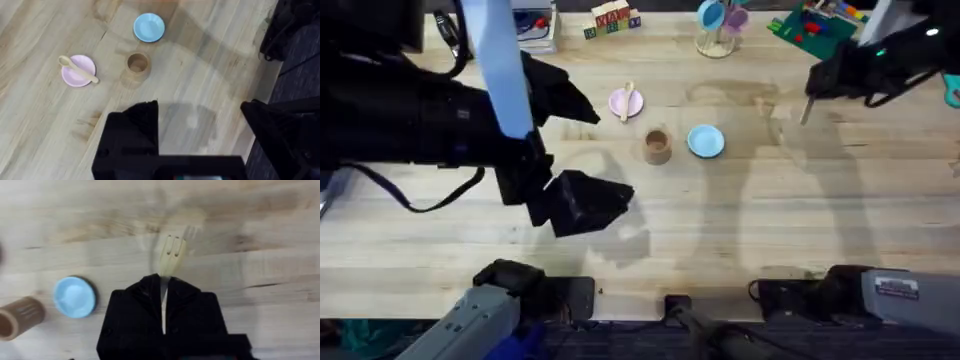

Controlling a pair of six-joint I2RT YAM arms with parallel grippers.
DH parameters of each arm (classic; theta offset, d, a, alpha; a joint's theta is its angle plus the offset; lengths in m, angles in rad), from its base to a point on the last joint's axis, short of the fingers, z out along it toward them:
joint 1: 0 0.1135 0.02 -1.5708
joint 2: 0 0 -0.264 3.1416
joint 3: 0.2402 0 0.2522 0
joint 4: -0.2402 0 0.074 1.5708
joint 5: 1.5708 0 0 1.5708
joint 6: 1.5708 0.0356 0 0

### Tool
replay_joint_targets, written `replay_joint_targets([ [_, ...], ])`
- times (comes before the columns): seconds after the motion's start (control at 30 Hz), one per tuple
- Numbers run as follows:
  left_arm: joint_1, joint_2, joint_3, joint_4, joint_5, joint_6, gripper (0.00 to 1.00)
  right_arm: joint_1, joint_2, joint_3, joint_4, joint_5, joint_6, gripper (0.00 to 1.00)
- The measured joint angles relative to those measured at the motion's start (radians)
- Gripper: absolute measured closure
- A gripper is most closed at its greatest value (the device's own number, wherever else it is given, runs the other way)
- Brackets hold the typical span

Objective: Pick up a utensil and set it on the pink plate, then put the other utensil in the container.

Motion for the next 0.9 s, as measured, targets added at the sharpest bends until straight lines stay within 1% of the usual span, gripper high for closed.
replay_joint_targets([
  [0.1, 0.000, 0.000, 0.000, 0.000, 0.000, 0.000, 0.006, 0.000, -0.078, 0.000, 0.010, -0.043, -0.028, 0.970],
  [0.2, 0.000, 0.000, 0.000, 0.000, 0.000, 0.000, 0.006, 0.000, -0.137, 0.000, 0.027, -0.119, -0.087, 0.971],
  [0.37, 0.000, 0.000, 0.000, 0.000, 0.000, 0.000, 0.006, 0.000, -0.207, 0.000, 0.074, -0.303, -0.214, 0.971],
  [0.57, 0.000, 0.000, 0.000, 0.000, 0.000, 0.000, 0.006, 0.000, -0.236, 0.000, 0.124, -0.578, -0.389, 0.971],
  [0.73, 0.000, 0.000, 0.000, 0.000, 0.000, 0.000, 0.005, 0.001, -0.236, 0.000, 0.127, -0.799, -0.559, 0.971],
  [0.8, 0.000, 0.000, 0.000, 0.000, 0.000, 0.000, 0.008, 0.002, -0.236, 0.000, 0.127, -0.869, -0.624, 0.971],
  [0.9, 0.000, 0.000, 0.000, 0.000, 0.000, 0.000, 0.006, 0.002, -0.236, 0.000, 0.125, -0.931, -0.703, 0.970],
])
